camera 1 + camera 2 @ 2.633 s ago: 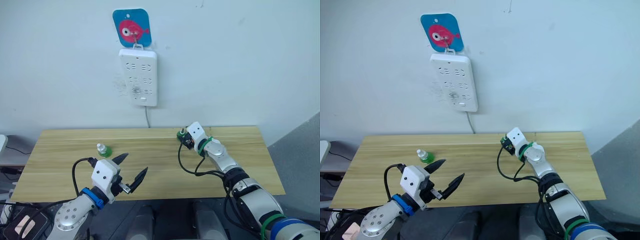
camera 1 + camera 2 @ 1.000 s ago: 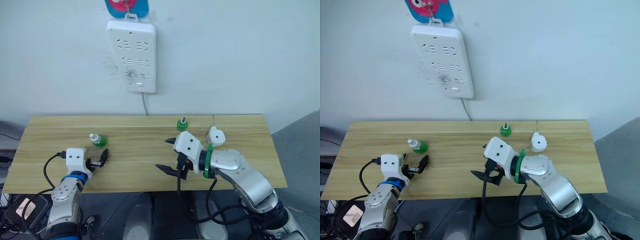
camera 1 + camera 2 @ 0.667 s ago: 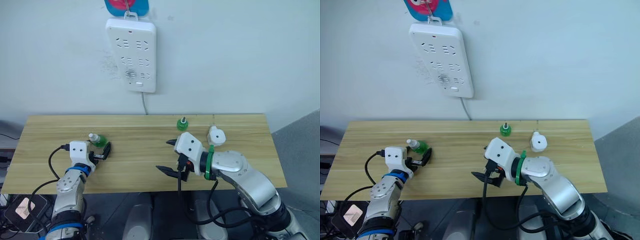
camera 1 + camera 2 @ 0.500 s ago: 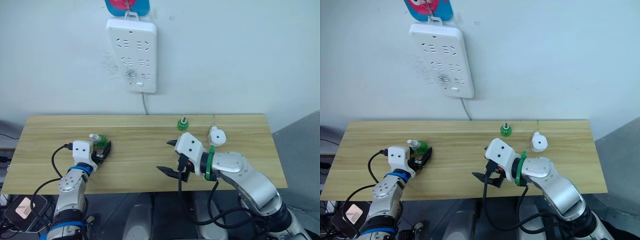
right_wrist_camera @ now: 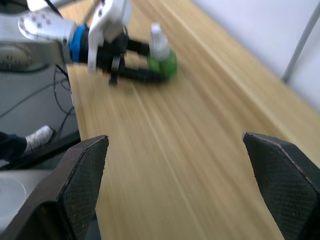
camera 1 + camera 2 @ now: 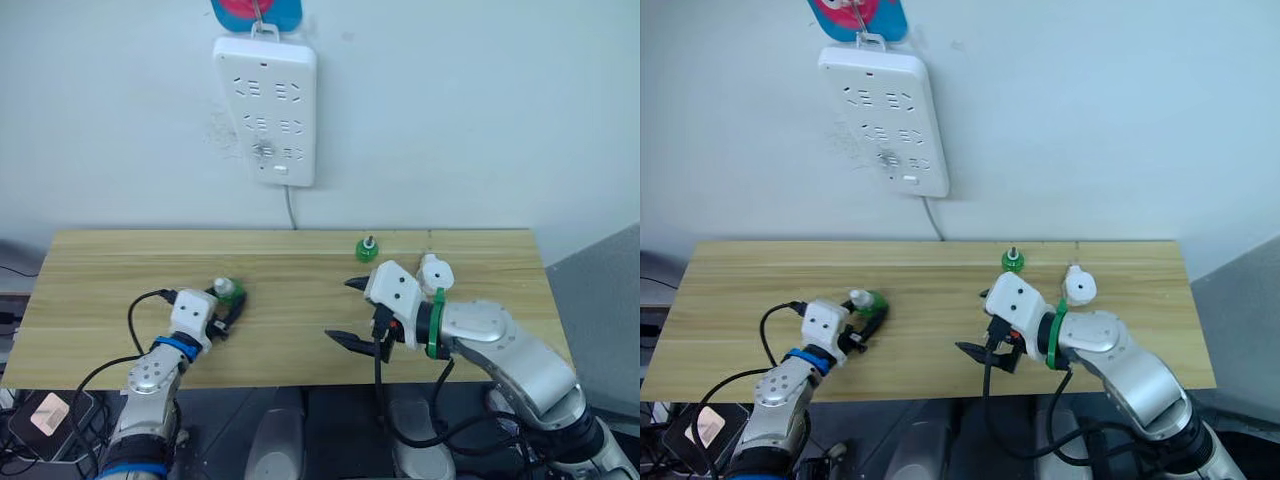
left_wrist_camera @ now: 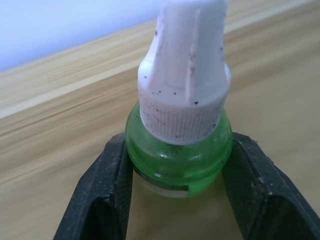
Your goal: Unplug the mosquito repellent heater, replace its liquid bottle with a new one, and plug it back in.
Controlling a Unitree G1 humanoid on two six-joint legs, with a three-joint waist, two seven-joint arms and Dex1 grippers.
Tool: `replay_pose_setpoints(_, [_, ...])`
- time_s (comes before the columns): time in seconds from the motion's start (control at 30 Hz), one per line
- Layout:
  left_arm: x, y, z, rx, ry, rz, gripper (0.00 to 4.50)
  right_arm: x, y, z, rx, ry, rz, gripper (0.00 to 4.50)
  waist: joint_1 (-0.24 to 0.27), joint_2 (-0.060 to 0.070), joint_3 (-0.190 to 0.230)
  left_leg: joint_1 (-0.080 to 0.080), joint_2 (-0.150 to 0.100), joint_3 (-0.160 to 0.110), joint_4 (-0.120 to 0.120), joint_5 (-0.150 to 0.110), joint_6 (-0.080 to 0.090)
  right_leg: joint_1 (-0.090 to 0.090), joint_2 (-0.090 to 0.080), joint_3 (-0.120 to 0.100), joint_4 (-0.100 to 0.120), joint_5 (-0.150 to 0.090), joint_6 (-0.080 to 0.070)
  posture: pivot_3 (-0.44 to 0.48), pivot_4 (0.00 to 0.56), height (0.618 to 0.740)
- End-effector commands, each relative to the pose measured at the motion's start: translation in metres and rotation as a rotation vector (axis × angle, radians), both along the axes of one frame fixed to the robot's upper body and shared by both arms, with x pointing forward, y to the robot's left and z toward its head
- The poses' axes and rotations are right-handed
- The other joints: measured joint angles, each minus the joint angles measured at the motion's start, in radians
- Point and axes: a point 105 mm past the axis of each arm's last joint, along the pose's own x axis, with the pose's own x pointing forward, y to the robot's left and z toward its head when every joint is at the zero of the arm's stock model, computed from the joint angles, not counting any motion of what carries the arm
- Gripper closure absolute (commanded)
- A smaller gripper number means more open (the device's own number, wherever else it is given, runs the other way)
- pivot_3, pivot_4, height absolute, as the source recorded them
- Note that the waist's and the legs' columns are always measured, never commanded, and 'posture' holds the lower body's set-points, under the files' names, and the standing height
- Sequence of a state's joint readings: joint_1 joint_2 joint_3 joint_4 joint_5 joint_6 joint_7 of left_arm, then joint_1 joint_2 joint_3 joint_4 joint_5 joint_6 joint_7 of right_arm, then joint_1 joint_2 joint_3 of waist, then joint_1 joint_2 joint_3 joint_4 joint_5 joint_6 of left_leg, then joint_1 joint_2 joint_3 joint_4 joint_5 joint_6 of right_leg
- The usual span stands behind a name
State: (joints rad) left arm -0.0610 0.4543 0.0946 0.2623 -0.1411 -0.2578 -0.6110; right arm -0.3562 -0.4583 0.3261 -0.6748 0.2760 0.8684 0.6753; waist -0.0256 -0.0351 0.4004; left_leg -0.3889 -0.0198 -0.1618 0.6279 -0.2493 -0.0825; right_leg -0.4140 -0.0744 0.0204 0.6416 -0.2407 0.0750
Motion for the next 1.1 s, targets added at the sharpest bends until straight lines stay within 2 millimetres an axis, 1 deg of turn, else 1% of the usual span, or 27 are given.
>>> replay_pose_setpoints(0.03, [-0.015, -0.057, 0.047, 0.026, 0.020, -0.353, 2.32, -0.001, 0.008, 0.027, 0.086, -0.044, 0.036, 0.00, -0.001, -0.002, -0.002, -0.001, 0.001, -0.001, 0.000, 0.000, -0.001, -0.001, 0.000, -0.001, 0.001, -0.001, -0.001, -0.031, 0.377, 0.740])
replay_pose_setpoints(0.07, [-0.023, -0.071, 0.056, 0.033, 0.063, -0.458, 2.32, -0.001, 0.011, 0.031, 0.102, -0.038, 0.041, 0.00, -0.001, -0.003, -0.003, -0.003, 0.001, -0.001, 0.000, 0.001, -0.002, -0.002, 0.000, -0.002, 0.001, -0.001, -0.002, -0.031, 0.363, 0.740])
replay_pose_setpoints(0.1, [-0.027, -0.078, 0.060, 0.051, 0.096, -0.519, 2.32, 0.001, 0.015, 0.031, 0.107, -0.032, 0.043, 0.00, -0.001, -0.003, -0.010, -0.005, 0.001, -0.002, 0.000, 0.003, -0.004, -0.004, 0.000, -0.003, 0.002, 0.000, -0.002, -0.029, 0.336, 0.740])
replay_pose_setpoints(0.13, [-0.028, -0.080, 0.062, 0.068, 0.128, -0.551, 2.32, 0.003, 0.018, 0.030, 0.110, -0.029, 0.042, 0.00, -0.001, -0.002, -0.016, -0.009, 0.000, -0.002, 0.000, 0.003, -0.005, -0.007, 0.001, -0.003, 0.002, 0.002, 0.000, -0.027, 0.327, 0.740])
replay_pose_setpoints(0.23, [-0.027, -0.083, 0.070, 0.113, 0.178, -0.610, 2.32, 0.012, 0.026, 0.030, 0.128, -0.033, 0.023, 0.00, -0.007, -0.002, -0.035, -0.010, 0.000, -0.001, -0.002, 0.003, -0.005, -0.009, 0.001, -0.004, 0.001, 0.003, 0.000, -0.024, 0.286, 0.740])
replay_pose_setpoints(0.27, [-0.026, -0.084, 0.074, 0.126, 0.184, -0.629, 2.32, 0.015, 0.030, 0.030, 0.135, -0.036, 0.022, 0.00, -0.009, -0.002, -0.039, -0.010, 0.000, -0.001, -0.002, 0.003, -0.005, -0.010, 0.001, -0.004, 0.001, 0.003, 0.000, -0.022, 0.256, 0.740])
replay_pose_setpoints(0.43, [-0.020, -0.086, 0.082, 0.159, 0.194, -0.666, 2.32, 0.022, 0.038, 0.029, 0.153, -0.048, 0.020, 0.00, -0.009, -0.003, -0.056, -0.013, 0.000, -0.001, -0.003, 0.005, -0.007, -0.013, 0.001, -0.005, 0.001, 0.005, -0.004, -0.022, 0.200, 0.740])
replay_pose_setpoints(0.53, [-0.012, -0.084, 0.089, 0.166, 0.156, -0.656, 2.32, 0.026, 0.042, 0.029, 0.167, -0.053, 0.016, 0.00, -0.007, -0.003, -0.071, -0.014, 0.000, -0.001, -0.003, 0.005, -0.009, -0.013, 0.001, -0.005, 0.001, 0.006, -0.005, -0.021, 0.189, 0.740])
replay_pose_setpoints(0.63, [-0.009, -0.085, 0.090, 0.155, 0.146, -0.656, 2.32, 0.029, 0.047, 0.028, 0.182, -0.061, 0.008, 0.61, -0.007, -0.004, -0.083, -0.014, 0.000, -0.001, -0.003, 0.006, -0.009, -0.013, 0.001, -0.004, 0.001, 0.006, -0.006, -0.016, 0.168, 0.740])
replay_pose_setpoints(0.77, [-0.009, -0.088, 0.093, 0.138, 0.137, -0.663, 2.32, 0.030, 0.051, 0.023, 0.178, -0.064, 0.005, 1.99, -0.007, -0.004, -0.098, -0.014, 0.000, -0.001, -0.003, 0.006, -0.009, -0.013, 0.001, -0.004, 0.001, 0.006, -0.006, -0.011, 0.166, 0.740])
replay_pose_setpoints(0.8, [-0.010, -0.089, 0.094, 0.134, 0.136, -0.669, 2.32, 0.031, 0.051, 0.022, 0.175, -0.068, 0.003, 2.29, -0.007, -0.004, -0.100, -0.014, 0.000, -0.001, -0.003, 0.006, -0.009, -0.013, 0.001, -0.004, 0.001, 0.006, -0.006, -0.011, 0.166, 0.740])
replay_pose_setpoints(0.9, [-0.011, -0.091, 0.095, 0.131, 0.135, -0.675, 2.32, 0.034, 0.052, 0.022, 0.177, -0.078, -0.001, 3.37, -0.007, -0.004, -0.100, -0.013, 0.000, -0.001, -0.003, 0.006, -0.009, -0.013, 0.001, -0.004, 0.002, 0.006, -0.006, -0.005, 0.164, 0.740])
replay_pose_setpoints(0.93, [-0.011, -0.091, 0.096, 0.125, 0.133, -0.676, 2.32, 0.034, 0.052, 0.022, 0.178, -0.082, -0.001, 3.46, -0.007, -0.004, -0.101, -0.013, 0.000, -0.001, -0.002, 0.006, -0.009, -0.013, 0.001, -0.004, 0.002, 0.006, -0.006, -0.005, 0.164, 0.740])
replay_pose_setpoints(1.03, [-0.013, -0.094, 0.100, 0.098, 0.122, -0.693, 2.32, 0.037, 0.051, 0.023, 0.187, -0.091, -0.010, 3.46, -0.007, -0.004, -0.103, -0.013, 0.000, -0.001, -0.002, 0.006, -0.009, -0.013, 0.001, -0.004, 0.003, 0.006, -0.006, -0.007, 0.158, 0.740])
replay_pose_setpoints(1.1, [-0.010, -0.090, 0.101, 0.059, 0.109, -0.668, 2.32, 0.038, 0.049, 0.026, 0.199, -0.102, -0.010, 3.46, -0.007, -0.004, -0.107, -0.013, 0.000, -0.001, -0.002, 0.006, -0.010, -0.013, 0.001, -0.004, 0.003, 0.006, -0.006, -0.009, 0.156, 0.740])
